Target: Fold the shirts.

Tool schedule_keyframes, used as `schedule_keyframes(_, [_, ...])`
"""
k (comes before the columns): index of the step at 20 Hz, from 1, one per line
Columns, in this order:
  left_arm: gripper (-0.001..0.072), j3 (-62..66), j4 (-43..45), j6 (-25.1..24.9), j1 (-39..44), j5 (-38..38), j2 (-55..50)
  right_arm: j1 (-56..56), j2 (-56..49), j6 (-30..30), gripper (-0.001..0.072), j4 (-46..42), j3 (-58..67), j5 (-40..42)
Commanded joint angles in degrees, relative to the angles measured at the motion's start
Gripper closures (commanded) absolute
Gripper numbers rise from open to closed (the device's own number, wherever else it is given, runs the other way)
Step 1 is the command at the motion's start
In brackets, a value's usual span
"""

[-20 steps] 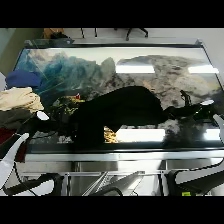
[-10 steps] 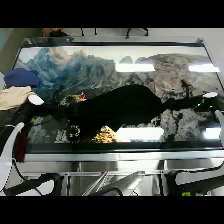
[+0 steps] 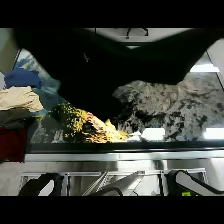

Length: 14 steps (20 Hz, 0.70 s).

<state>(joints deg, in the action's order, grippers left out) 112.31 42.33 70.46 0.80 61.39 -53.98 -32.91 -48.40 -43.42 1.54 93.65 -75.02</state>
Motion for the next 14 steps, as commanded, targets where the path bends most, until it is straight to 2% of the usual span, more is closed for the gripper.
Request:
schedule_keyframes(1, [0.0697,13.7,11.6,0.3,0.0,-6.7,7.0,-6.4,10.3,3.4,0.0685,1.9,7.8,8.9])
schedule_keyframes(3, [0.0697,9.7,16.3,0.3,0.0,-9.0,10.1,-6.7,14.1,4.7,0.0685,-3.2,9.0,12.9])
schedule_keyframes(6, [0.0697,0.1,16.5,-1.6,0.0,-10.3,9.8,-6.7,14.0,4.4,0.0686,-7.4,8.8,10.6])
schedule_keyframes(10, [0.0696,-3.9,11.9,-1.5,0.1,-5.4,-2.8,-5.6,6.0,3.1,0.0685,-5.3,2.3,1.2])
schedule_keyframes(12, [0.0696,-4.6,9.6,-1.7,1.3,-3.6,-11.2,-2.0,1.2,3.2,0.0686,-6.0,-3.7,1.3])
schedule_keyframes(14, [0.0696,-4.5,9.7,-2.1,4.2,-3.9,-20.0,2.4,-4.8,3.2,0.0686,-10.3,-8.3,3.3])
